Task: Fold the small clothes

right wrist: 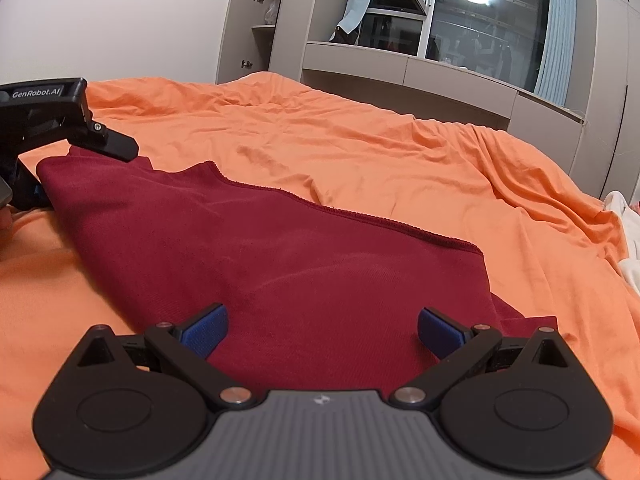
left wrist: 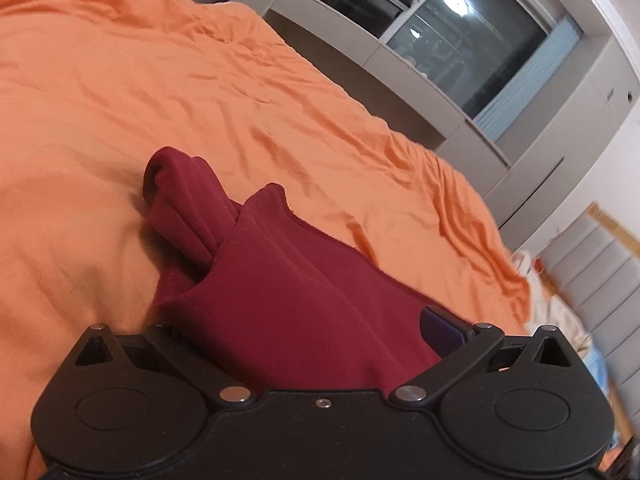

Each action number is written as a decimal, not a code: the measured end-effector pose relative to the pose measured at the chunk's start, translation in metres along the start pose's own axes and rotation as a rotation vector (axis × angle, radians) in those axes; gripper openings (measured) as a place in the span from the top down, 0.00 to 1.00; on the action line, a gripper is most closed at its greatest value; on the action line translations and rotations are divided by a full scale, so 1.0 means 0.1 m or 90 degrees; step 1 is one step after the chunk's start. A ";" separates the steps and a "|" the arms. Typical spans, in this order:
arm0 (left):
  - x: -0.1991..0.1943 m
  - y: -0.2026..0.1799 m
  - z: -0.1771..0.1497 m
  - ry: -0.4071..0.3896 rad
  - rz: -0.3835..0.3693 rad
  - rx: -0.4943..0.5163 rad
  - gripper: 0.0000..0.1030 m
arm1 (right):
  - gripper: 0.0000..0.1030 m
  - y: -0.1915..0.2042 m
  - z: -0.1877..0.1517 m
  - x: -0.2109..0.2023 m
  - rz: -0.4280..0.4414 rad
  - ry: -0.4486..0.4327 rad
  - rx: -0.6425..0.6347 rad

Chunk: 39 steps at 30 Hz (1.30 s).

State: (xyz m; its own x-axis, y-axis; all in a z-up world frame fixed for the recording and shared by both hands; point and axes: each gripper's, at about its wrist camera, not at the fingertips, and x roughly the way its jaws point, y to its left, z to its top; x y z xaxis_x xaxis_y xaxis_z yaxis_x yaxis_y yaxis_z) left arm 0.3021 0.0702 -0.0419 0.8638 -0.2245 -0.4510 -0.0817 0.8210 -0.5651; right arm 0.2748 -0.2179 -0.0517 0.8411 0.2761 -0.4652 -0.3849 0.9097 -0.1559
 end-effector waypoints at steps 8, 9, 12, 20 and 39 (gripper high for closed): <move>-0.05 0.10 0.03 -0.031 0.015 -0.027 0.23 | 0.00 0.02 -0.02 0.02 -0.002 0.001 -0.004; -0.04 0.11 0.04 -0.035 0.024 -0.030 0.29 | 0.00 0.03 -0.02 0.02 -0.003 0.001 -0.005; 0.02 0.06 0.05 -0.038 0.070 -0.004 0.51 | 0.00 0.03 -0.02 0.02 -0.004 0.000 -0.006; 0.03 -0.10 0.13 -0.060 0.068 0.062 0.72 | 0.00 0.00 0.02 -0.03 -0.004 0.001 -0.006; 0.41 -2.03 -0.46 0.066 -0.210 0.525 0.80 | 0.00 -1.91 -0.02 -0.57 -0.194 -0.014 0.300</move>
State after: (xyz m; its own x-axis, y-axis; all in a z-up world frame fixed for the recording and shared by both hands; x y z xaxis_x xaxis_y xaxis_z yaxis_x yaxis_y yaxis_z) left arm 0.3309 -0.1298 0.0226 0.7275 -0.5298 -0.4359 0.5810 0.8137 -0.0194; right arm 0.2999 -0.4083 0.0029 0.8972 -0.0198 -0.4412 0.0849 0.9881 0.1283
